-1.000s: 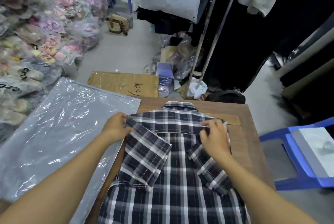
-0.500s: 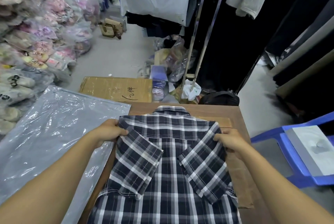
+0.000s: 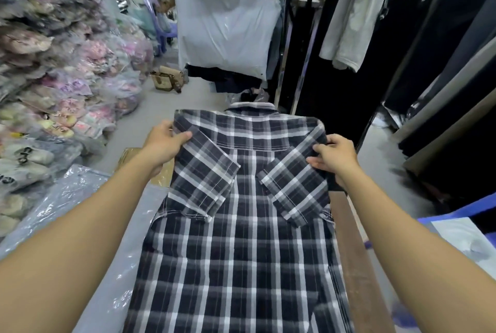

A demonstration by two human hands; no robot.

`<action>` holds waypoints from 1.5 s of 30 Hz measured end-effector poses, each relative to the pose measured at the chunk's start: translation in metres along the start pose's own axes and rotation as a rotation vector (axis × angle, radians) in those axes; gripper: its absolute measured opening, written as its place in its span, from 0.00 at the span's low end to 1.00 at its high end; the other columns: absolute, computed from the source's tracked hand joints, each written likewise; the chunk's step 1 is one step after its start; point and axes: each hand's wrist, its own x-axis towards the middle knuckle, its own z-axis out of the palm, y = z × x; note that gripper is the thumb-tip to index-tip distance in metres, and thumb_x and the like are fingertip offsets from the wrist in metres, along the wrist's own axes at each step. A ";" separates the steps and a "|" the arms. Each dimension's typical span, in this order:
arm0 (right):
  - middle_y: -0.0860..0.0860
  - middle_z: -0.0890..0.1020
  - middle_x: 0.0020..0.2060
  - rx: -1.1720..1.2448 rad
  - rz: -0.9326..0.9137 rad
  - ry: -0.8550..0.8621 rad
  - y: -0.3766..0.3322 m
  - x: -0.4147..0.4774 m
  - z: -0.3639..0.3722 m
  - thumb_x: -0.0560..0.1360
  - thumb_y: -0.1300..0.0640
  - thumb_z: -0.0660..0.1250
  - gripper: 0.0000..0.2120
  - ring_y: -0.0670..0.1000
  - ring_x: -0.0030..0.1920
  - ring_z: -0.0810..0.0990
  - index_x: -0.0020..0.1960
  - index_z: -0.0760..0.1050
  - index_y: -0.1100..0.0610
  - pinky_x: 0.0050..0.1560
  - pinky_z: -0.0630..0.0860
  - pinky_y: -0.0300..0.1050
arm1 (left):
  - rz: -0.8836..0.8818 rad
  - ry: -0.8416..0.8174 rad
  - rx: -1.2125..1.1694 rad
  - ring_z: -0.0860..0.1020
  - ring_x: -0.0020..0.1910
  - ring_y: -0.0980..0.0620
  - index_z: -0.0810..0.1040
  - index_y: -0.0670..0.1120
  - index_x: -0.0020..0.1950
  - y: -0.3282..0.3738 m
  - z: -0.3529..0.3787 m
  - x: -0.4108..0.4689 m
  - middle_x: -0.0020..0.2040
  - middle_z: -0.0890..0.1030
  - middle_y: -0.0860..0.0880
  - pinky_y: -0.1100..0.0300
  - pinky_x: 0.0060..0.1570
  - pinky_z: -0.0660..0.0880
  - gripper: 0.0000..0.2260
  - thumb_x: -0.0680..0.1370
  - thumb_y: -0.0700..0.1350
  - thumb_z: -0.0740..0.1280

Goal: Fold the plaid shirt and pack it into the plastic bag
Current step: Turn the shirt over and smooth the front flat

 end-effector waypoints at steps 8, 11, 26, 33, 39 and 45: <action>0.55 0.85 0.48 0.317 -0.130 -0.042 -0.020 -0.010 -0.019 0.78 0.64 0.69 0.04 0.53 0.47 0.88 0.53 0.79 0.60 0.50 0.83 0.46 | 0.144 -0.087 -0.100 0.82 0.47 0.49 0.78 0.43 0.59 0.031 -0.017 -0.001 0.50 0.83 0.45 0.57 0.46 0.79 0.12 0.76 0.38 0.71; 0.59 0.85 0.51 0.407 -0.078 -0.156 0.009 -0.023 -0.031 0.76 0.66 0.71 0.06 0.55 0.51 0.87 0.52 0.80 0.63 0.55 0.82 0.47 | 0.049 -0.309 -0.114 0.80 0.47 0.51 0.81 0.45 0.52 0.010 -0.031 -0.018 0.48 0.85 0.48 0.61 0.45 0.74 0.12 0.71 0.36 0.75; 0.59 0.85 0.57 0.102 0.523 -0.722 0.211 -0.115 -0.097 0.71 0.85 0.52 0.25 0.53 0.58 0.84 0.51 0.83 0.68 0.42 0.81 0.40 | -0.564 -0.993 0.356 0.82 0.40 0.49 0.82 0.39 0.46 -0.168 -0.073 -0.104 0.42 0.81 0.42 0.58 0.46 0.78 0.12 0.70 0.25 0.69; 0.55 0.82 0.38 0.189 0.455 -0.528 0.201 -0.117 -0.085 0.63 0.59 0.83 0.21 0.52 0.35 0.77 0.38 0.69 0.55 0.36 0.77 0.45 | -0.669 -0.662 0.126 0.76 0.29 0.53 0.76 0.43 0.46 -0.160 -0.054 -0.108 0.40 0.79 0.46 0.58 0.36 0.80 0.15 0.70 0.49 0.77; 0.60 0.87 0.49 0.101 0.460 -0.477 0.184 -0.122 -0.056 0.62 0.55 0.84 0.34 0.60 0.50 0.85 0.62 0.72 0.59 0.59 0.78 0.62 | -0.641 -0.577 0.206 0.63 0.24 0.55 0.73 0.43 0.42 -0.158 -0.031 -0.110 0.27 0.73 0.51 0.65 0.25 0.61 0.19 0.68 0.53 0.78; 0.60 0.87 0.45 0.191 0.493 -0.532 0.164 -0.120 -0.058 0.68 0.63 0.76 0.13 0.57 0.42 0.87 0.51 0.78 0.63 0.40 0.85 0.53 | -0.586 -0.571 -0.327 0.83 0.34 0.51 0.84 0.43 0.37 -0.140 -0.033 -0.114 0.34 0.85 0.48 0.54 0.45 0.80 0.16 0.56 0.47 0.83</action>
